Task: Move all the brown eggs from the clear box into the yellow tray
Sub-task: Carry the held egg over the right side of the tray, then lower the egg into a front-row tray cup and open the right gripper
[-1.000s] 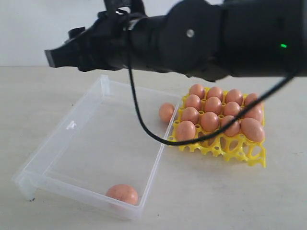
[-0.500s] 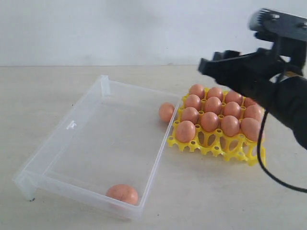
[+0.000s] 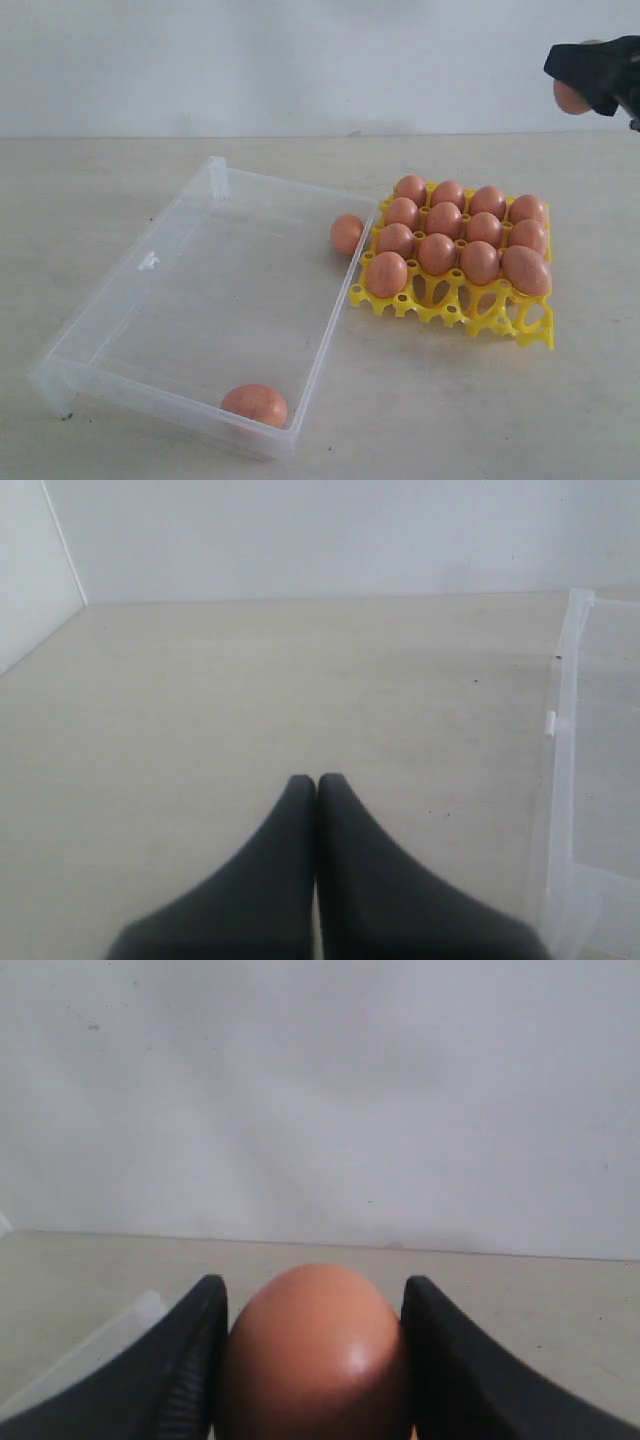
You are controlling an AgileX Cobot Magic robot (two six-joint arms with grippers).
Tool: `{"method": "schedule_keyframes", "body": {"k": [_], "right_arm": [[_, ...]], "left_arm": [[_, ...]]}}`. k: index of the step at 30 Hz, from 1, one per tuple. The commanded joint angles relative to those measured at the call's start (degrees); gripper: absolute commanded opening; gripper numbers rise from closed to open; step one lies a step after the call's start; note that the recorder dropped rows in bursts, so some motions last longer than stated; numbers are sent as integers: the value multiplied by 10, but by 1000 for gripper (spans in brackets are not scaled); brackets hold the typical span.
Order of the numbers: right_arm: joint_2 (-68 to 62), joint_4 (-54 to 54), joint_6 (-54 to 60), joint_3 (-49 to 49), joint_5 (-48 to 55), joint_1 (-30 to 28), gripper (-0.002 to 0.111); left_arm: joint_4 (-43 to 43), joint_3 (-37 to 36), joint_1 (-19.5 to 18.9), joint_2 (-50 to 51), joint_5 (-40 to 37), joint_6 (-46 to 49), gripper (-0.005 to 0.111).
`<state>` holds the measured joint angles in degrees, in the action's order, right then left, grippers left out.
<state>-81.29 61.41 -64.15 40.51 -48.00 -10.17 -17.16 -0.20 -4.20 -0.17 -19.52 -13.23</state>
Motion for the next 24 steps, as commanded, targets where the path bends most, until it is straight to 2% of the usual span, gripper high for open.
{"method": "schedule_keyframes", "body": {"k": [1, 7, 12, 15, 24], "right_arm": [[-28, 111, -49, 30, -101, -16, 0], [-140, 293, -97, 81, -117, 46, 0], [-229, 305, -113, 117, -148, 93, 0], [-255, 310, -89, 121, -122, 113, 0], [-262, 318, -30, 121, -34, 120, 0]], "left_arm": [[-2, 2, 2, 2, 2, 1, -4], [-2, 2, 2, 2, 1, 1, -4], [-2, 2, 2, 2, 1, 1, -4], [-2, 2, 2, 2, 1, 1, -4], [-2, 2, 2, 2, 1, 1, -4]]}}
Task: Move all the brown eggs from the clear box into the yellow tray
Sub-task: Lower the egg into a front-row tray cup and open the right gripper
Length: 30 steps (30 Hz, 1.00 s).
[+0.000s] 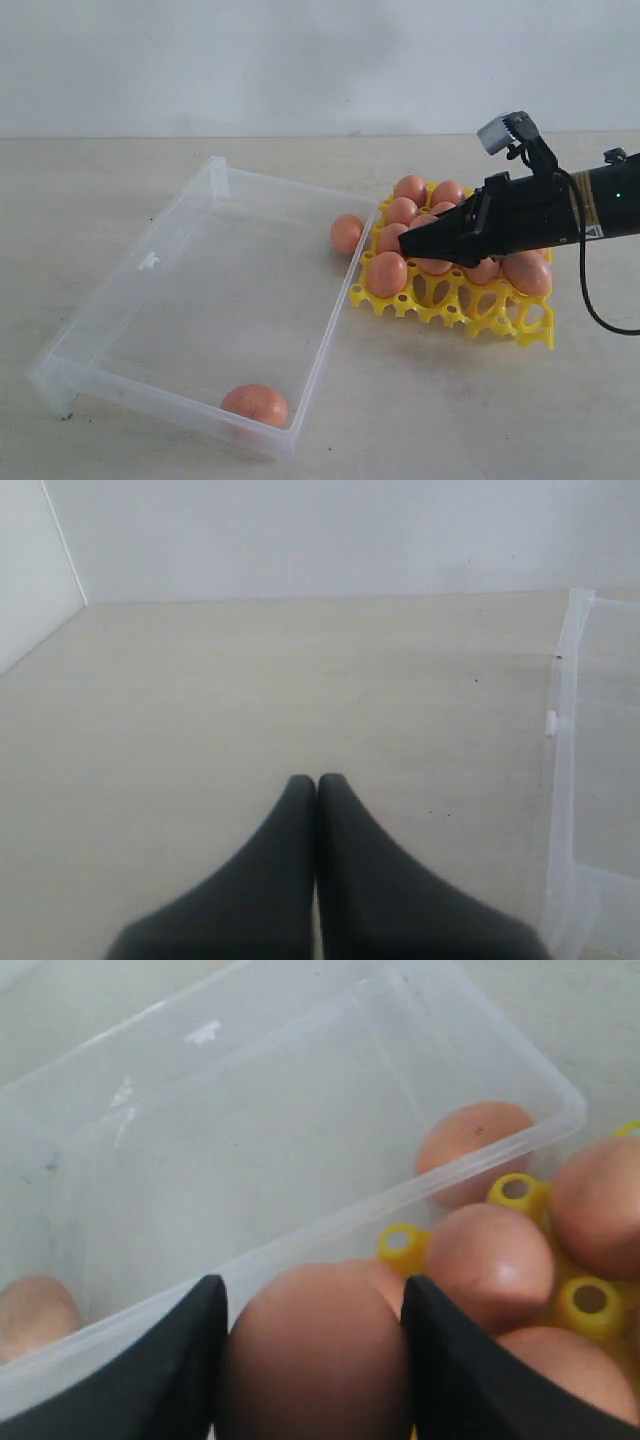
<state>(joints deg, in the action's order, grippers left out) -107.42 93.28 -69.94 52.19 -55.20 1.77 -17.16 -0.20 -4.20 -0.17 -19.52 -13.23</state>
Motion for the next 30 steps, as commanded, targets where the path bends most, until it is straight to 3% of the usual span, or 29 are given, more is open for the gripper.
{"method": "schedule_keyframes", "body": {"k": [1, 10, 22, 30], "right_arm": [[0, 1, 33, 4, 45, 0, 0], [-4, -20, 109, 4, 44, 0, 0], [-32, -41, 110, 4, 28, 3, 0], [-41, -45, 133, 4, 35, 22, 0]], "left_arm": [[-2, 2, 2, 2, 1, 1, -4], [-2, 2, 2, 2, 1, 1, -4], [-2, 2, 2, 2, 1, 1, -4], [-2, 2, 2, 2, 1, 1, 22]]}}
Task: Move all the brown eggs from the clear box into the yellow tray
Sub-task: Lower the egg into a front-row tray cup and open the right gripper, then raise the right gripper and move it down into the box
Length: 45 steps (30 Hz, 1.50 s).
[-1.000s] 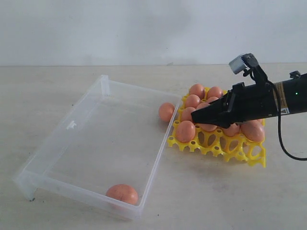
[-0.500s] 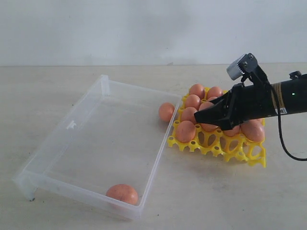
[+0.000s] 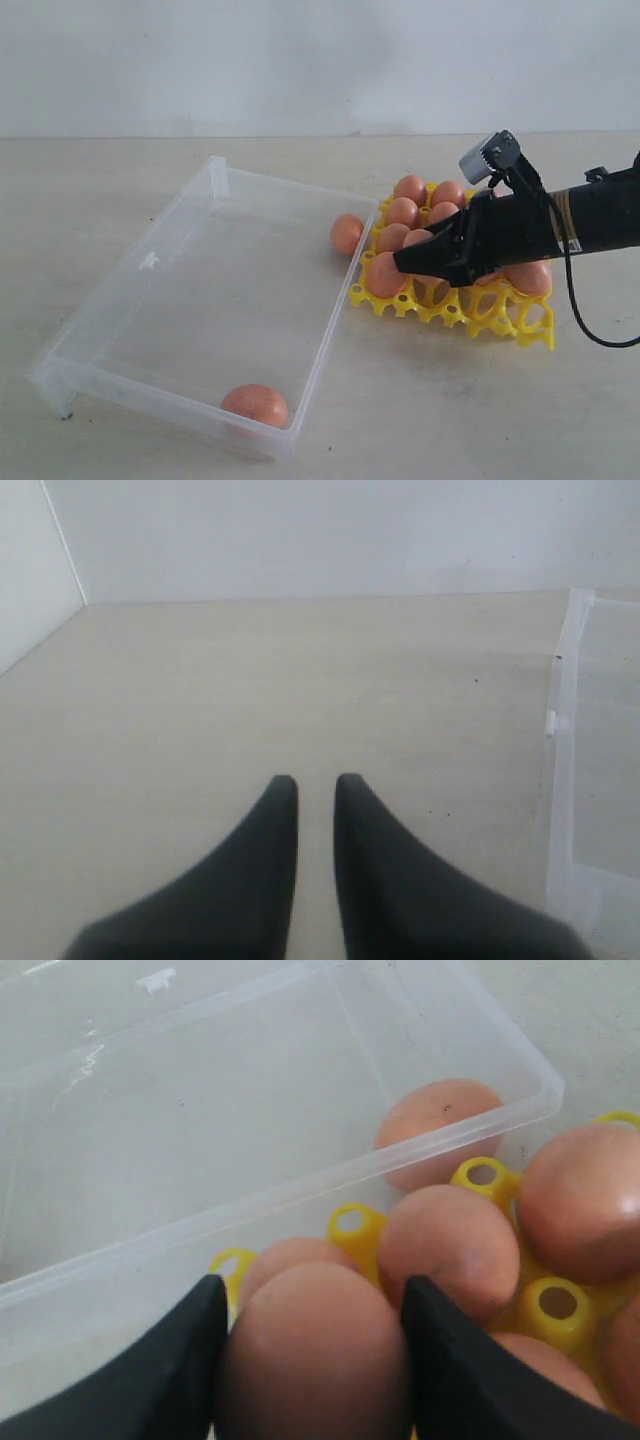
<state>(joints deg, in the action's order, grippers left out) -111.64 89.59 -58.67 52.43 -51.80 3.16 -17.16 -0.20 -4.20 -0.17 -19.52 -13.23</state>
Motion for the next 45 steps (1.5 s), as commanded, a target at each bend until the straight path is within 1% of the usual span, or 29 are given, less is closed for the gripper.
{"method": "schedule_keyframes", "body": {"k": [1, 4, 6, 12, 14, 18, 20, 22, 29, 32, 37, 38, 39, 40, 43, 44, 45], "right_arm": [[1, -9, 20, 2, 4, 8, 0], [1, -11, 20, 2, 18, 8, 2], [1, -14, 16, 2, 30, 8, 9], [1, -34, 10, 2, 32, 8, 41], [1, -34, 9, 2, 32, 8, 50], [1, -37, 9, 2, 32, 8, 60], [1, -37, 9, 2, 31, 8, 64], [1, -37, 8, 2, 30, 8, 65], [2, -44, 8, 2, 10, 8, 65], [11, -87, 8, 2, -20, 8, 65], [47, -185, 11, 3, -101, 8, 64], [57, -204, 13, 3, -117, 8, 60], [67, -219, 13, 3, -132, 9, 54], [79, -231, 13, 3, -142, 11, 45], [113, -233, 18, 4, -136, 38, 9], [124, -231, 22, 4, -127, 54, 0], [134, -229, 35, 4, -112, 74, 1]], "left_arm": [[-2, 2, 2, 2, 1, 1, 22], [-2, 2, 2, 2, 0, 1, 22], [-2, 2, 2, 2, 0, 1, 22], [-2, 2, 2, 2, 0, 1, 22], [-2, 2, 2, 2, 0, 1, 22], [-2, 2, 2, 2, 0, 1, 22], [-2, 2, 2, 2, 0, 1, 22], [-2, 2, 2, 2, 0, 1, 21], [-2, 2, 2, 2, 0, 1, 18], [-2, 2, 2, 2, 0, 1, 17], [-2, 2, 2, 2, 0, 1, 17], [-2, 2, 2, 2, 0, 1, 17], [-2, 2, 2, 2, 0, 1, 17], [-2, 2, 2, 2, 0, 1, 17], [-2, 2, 2, 2, 0, 1, 17], [-2, 2, 2, 2, 0, 1, 17], [-2, 2, 2, 2, 0, 1, 17]]}}
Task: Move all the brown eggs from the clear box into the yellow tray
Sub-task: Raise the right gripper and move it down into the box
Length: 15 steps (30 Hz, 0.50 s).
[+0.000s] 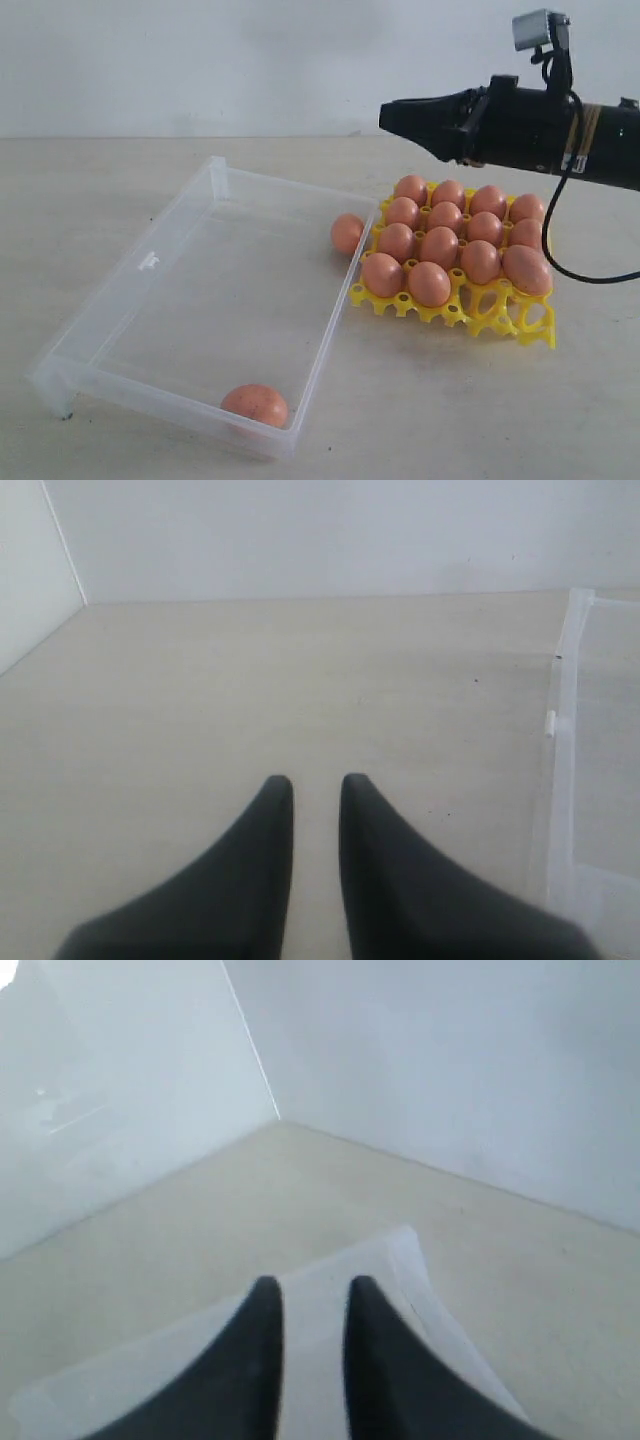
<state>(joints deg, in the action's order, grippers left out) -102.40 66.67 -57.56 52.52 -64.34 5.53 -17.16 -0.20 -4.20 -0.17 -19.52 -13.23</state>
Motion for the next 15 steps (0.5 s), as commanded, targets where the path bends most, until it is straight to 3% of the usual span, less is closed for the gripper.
{"method": "schedule_keyframes", "body": {"k": [1, 4, 7, 11, 15], "right_arm": [[48, 1, 45, 4, 31, 74, 2], [58, 28, 166, 23, 148, 143, 2], [58, 11, 287, 50, 358, 217, 1], [27, -162, 445, 157, 620, 298, 1], [-38, -298, 425, 342, 756, 318, 1]], "left_arm": [[-2, 2, 2, 2, 0, 1, 17], [-2, 2, 2, 2, 0, 1, 12], [-2, 2, 2, 2, 0, 1, 3], [-2, 2, 2, 2, 0, 1, -4], [-2, 2, 2, 2, 0, 1, -4]]}}
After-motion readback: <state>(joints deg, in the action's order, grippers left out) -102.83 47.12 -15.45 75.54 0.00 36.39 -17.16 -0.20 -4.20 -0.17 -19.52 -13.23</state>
